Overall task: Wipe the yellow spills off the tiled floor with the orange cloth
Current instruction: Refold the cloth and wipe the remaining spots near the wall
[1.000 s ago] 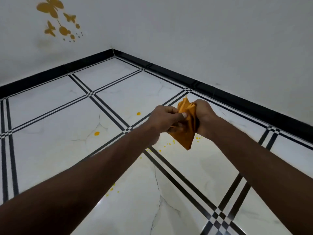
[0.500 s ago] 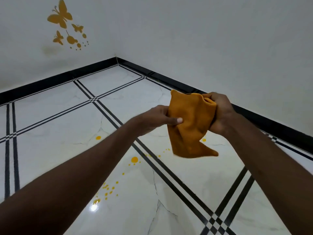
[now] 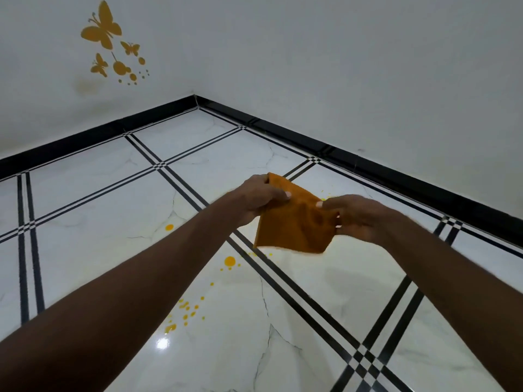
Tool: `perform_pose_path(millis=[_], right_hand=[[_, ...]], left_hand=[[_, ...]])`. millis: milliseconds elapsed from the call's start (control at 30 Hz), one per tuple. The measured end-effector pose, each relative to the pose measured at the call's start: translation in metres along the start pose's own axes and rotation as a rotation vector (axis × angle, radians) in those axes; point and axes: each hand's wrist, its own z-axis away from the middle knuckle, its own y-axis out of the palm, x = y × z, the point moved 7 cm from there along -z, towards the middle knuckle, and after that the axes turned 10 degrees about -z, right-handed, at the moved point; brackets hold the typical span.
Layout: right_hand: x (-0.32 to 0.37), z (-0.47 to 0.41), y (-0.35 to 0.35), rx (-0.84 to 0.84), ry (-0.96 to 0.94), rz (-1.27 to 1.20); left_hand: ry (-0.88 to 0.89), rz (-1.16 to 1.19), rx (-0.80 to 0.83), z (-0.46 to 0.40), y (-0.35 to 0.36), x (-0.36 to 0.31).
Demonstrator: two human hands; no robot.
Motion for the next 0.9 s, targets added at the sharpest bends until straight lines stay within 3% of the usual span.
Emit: perform_pose_path(millis=[100, 200, 400, 567, 733, 900], right_hand=[[0.029, 0.014, 0.004, -0.023, -0.233, 0.201], [0.052, 0.030, 0.004, -0.060, -0.423, 0.240], [0.079, 0.055, -0.004, -0.181, -0.626, 0.230], [0.110, 0.077, -0.002, -0.296, -0.804, 0.489], [0.117, 0.080, 0.000, -0.265, -0.775, 0.585], [0.084, 0.061, 0.006, -0.071, -0.555, 0.649]], left_hand=[[0.016, -0.114, -0.058, 0.001, -0.016, -0.004], [0.044, -0.200, -0.133, 0.001, -0.032, -0.012], [0.296, -0.302, -0.068, 0.018, -0.042, -0.046], [0.416, -0.402, -0.163, 0.033, -0.046, -0.065], [0.460, -0.429, -0.302, 0.043, -0.056, -0.076], [0.289, -0.476, -0.113, 0.029, -0.046, -0.042]])
